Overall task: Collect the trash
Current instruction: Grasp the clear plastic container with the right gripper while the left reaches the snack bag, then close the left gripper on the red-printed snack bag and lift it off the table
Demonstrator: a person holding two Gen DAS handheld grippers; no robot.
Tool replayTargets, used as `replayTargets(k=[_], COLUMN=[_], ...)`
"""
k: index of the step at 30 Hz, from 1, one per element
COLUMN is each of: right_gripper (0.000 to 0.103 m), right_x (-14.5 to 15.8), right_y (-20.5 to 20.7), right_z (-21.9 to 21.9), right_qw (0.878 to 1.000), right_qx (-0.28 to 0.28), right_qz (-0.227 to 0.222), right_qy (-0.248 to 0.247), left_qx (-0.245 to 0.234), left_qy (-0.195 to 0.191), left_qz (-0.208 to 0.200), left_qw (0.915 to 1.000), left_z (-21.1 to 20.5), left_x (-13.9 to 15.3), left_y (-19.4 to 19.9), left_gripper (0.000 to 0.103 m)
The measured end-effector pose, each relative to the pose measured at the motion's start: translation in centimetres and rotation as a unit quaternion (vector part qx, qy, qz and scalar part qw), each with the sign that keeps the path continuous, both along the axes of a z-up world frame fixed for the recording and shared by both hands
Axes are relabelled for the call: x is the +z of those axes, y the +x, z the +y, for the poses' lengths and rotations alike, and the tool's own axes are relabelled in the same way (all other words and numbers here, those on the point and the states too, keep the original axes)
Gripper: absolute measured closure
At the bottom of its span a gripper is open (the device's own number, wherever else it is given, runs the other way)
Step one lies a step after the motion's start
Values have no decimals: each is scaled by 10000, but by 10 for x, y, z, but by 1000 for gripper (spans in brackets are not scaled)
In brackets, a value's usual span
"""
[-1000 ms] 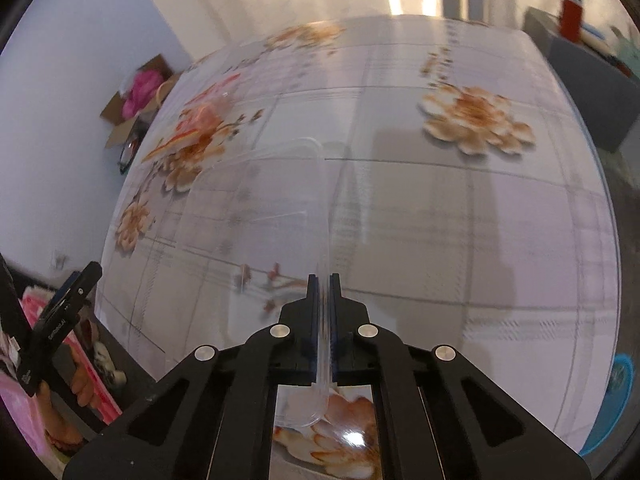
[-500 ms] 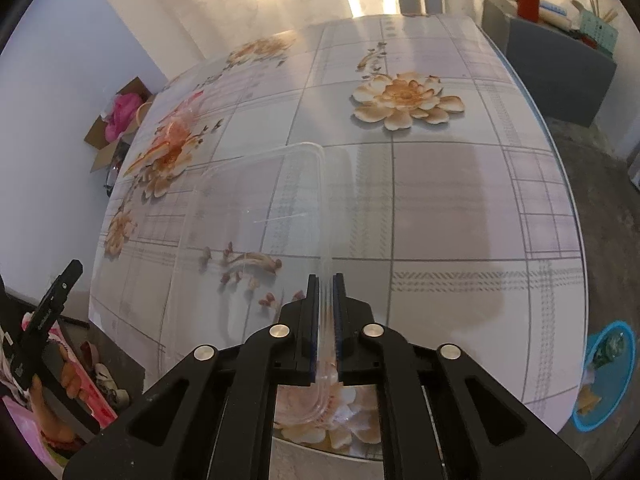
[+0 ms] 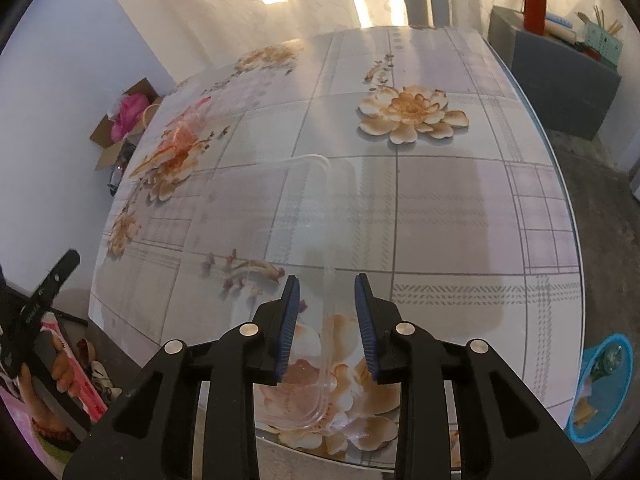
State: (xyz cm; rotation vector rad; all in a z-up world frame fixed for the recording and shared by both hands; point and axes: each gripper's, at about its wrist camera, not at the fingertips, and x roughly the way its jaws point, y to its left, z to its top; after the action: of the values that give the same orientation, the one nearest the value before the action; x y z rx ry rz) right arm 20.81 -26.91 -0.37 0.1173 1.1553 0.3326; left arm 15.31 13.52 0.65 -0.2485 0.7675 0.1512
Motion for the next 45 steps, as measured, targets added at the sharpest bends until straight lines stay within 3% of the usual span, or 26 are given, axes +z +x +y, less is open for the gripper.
replayTargets(k=[3, 6, 9, 14, 19, 25, 28, 36, 40, 45], right_gripper=[74, 74, 74, 74, 73, 72, 72, 72, 71, 71], right_x=[3, 4, 4, -2, -6, -8, -8, -10, -9, -7], right_y=[-1, 0, 1, 2, 4, 7, 8, 7, 5, 0], right_z=[0, -4, -9, -14, -15, -16, -16, -18, -20, -23], right_qw=[10000, 9999, 9998, 9997, 9995, 9993, 9991, 9985, 9982, 9978], right_qx=[34, 50, 24, -5, -6, 15, 25, 17, -13, -79], right_qz=[-70, -60, -50, 23, 96, 127, 133, 159, 145, 118], right_qy=[38, 126, 203, 243, 292, 350, 400, 529, 584, 647], left_qx=[-203, -713, -914, -1114, -864, -1037, -1190, -1119, -1340, -1790], left_qy=[-130, -236, -1, -140, -29, 256, 265, 299, 650, 716], left_qz=[-309, -605, -517, 45, 368, 1267, 1500, 1620, 1535, 1476], left_qw=[9992, 9953, 9945, 9937, 9956, 9862, 9811, 9800, 9769, 9701], left_z=[5, 8, 7, 9, 7, -7, -11, -10, -21, -35], left_x=[11, 23, 27, 19, 5, -35, -48, -60, -62, -63], left_y=[15, 42, 76, 152, 207, 251, 255, 253, 240, 202], left_gripper=[6, 6, 6, 6, 6, 6, 6, 7, 15, 17])
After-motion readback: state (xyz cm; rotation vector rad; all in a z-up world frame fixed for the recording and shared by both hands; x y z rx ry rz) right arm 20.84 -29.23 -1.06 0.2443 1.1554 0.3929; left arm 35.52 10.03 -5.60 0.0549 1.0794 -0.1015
